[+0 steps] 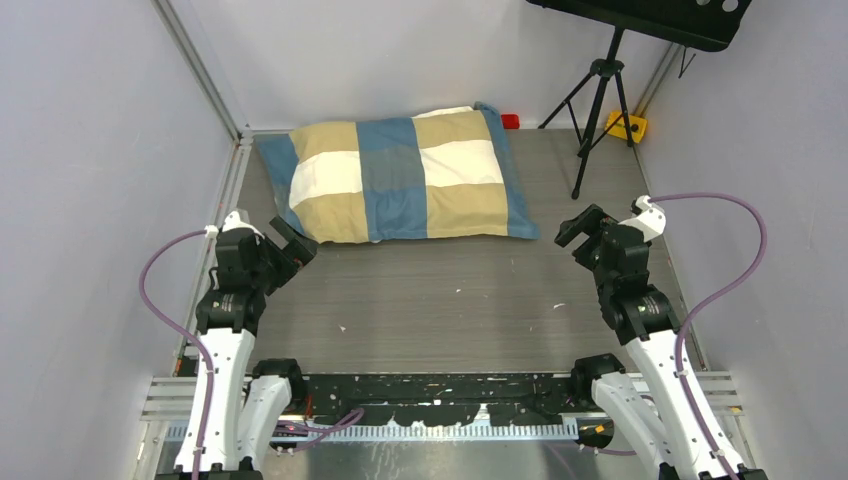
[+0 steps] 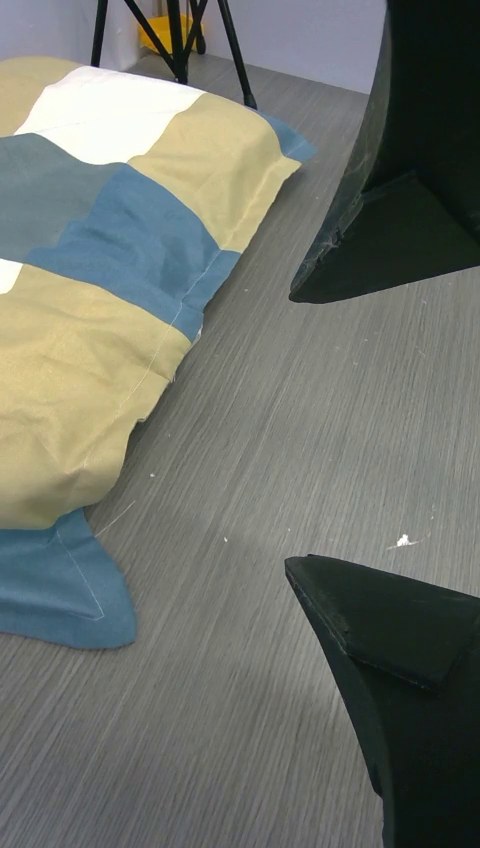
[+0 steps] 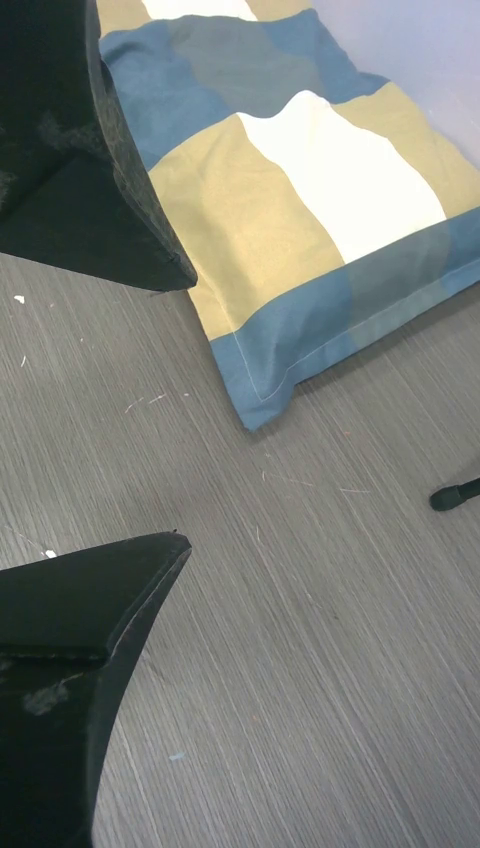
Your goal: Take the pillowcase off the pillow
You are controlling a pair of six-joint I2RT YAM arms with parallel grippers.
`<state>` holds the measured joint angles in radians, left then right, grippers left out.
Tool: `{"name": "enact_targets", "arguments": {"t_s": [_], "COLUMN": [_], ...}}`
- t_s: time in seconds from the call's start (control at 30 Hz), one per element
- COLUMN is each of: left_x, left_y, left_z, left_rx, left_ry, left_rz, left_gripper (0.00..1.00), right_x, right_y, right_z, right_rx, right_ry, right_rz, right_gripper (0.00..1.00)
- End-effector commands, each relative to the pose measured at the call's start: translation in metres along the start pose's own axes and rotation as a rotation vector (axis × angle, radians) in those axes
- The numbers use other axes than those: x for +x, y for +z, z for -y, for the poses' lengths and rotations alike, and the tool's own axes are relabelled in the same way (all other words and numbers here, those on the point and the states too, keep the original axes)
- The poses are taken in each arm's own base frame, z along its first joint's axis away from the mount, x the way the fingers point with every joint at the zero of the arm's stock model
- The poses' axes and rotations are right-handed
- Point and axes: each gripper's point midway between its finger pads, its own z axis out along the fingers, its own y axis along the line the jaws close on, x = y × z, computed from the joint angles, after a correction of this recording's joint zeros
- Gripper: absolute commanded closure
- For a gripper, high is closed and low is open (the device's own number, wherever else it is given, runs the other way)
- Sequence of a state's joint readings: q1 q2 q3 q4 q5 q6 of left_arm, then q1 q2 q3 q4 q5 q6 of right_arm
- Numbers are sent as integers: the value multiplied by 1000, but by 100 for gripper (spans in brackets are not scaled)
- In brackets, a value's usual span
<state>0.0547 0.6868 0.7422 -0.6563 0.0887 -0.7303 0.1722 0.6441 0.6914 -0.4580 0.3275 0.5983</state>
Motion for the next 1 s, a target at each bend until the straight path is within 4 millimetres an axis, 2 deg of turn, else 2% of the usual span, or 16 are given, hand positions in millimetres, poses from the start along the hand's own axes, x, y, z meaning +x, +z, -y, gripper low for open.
{"name": "enact_targets", "arguments": {"t_s": [0.0,0.3,0.4,0.47,0.7,0.8,0.97], "left_x": [-12,4,8,10,15,16,15], "left_y": [-5,15,25,31,54,66,88], "left_z": [9,14,8,4,13,18,7], "left_rx": [30,75,41,17,70,115,96], "left_ry": [-22,-20,-45,-76,-142,-146,-161], "left_rz": [47,-45,-63,-77,-102,-105,-60], "left_gripper": [0,0,0,0,0,0,1], "right_x": [-5,5,5,10,34,51,81], "right_y": [-2,13,20,26,51,65,92], "right_z": [-5,-10,-11,-18,-54,-68,-81], "right_rx": [-21,-46,-34,-49,-161,-218,-265], "right_ry": [27,16,40,64,221,258,304], "right_rz": [17,1,11,-22,-137,-198,-289], "right_gripper": [5,5,5,5,5,6,11]}}
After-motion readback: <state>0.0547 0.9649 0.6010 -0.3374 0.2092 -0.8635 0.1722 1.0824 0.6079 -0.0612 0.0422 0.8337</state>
